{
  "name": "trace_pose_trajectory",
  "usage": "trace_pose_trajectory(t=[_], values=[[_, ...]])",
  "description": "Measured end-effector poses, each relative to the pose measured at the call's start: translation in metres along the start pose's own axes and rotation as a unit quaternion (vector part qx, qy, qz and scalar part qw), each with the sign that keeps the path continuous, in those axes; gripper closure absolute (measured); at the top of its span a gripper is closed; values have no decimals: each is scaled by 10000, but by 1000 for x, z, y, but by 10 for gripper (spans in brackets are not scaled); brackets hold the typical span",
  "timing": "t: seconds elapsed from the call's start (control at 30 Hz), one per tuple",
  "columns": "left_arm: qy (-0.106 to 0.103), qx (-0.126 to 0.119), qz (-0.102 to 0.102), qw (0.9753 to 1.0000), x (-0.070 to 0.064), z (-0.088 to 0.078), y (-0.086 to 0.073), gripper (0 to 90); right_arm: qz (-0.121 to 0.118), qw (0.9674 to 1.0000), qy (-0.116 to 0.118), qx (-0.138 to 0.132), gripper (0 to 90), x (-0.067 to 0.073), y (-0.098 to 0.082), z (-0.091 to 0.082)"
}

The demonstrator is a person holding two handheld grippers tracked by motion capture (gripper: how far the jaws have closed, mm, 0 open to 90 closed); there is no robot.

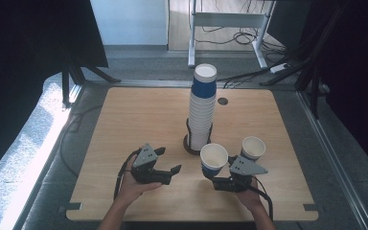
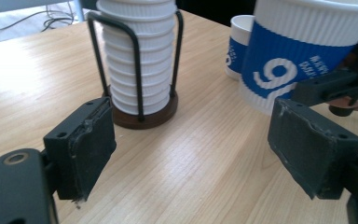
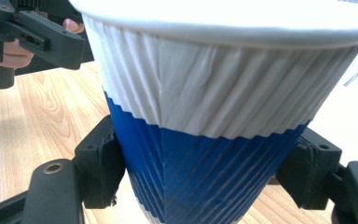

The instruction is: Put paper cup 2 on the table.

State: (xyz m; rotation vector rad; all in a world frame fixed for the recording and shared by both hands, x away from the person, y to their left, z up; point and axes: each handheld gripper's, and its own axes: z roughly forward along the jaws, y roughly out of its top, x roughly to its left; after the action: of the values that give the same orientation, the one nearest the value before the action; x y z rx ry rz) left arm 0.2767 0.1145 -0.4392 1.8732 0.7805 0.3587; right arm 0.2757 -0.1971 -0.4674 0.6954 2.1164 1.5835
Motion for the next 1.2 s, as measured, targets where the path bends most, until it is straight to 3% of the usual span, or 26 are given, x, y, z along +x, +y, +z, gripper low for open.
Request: trace_pose_trajectory(t=[0.2,0.6,0.9,1.2], values=[[41,13,-219,9998,6,-2,-1,157,30,9998,-139,-123,256,-4,4,-9],[50,154,-218,9996,7,1,-4,170,243,9968,-685,-331,257,-25,5,-33],[58,313,-149,9994,4,6,-7,170,490,9930,-1073,39,258,-40,-9,-25],[92,411,-138,9990,4,7,-9,171,356,9906,-1223,506,257,-34,-19,-4]])
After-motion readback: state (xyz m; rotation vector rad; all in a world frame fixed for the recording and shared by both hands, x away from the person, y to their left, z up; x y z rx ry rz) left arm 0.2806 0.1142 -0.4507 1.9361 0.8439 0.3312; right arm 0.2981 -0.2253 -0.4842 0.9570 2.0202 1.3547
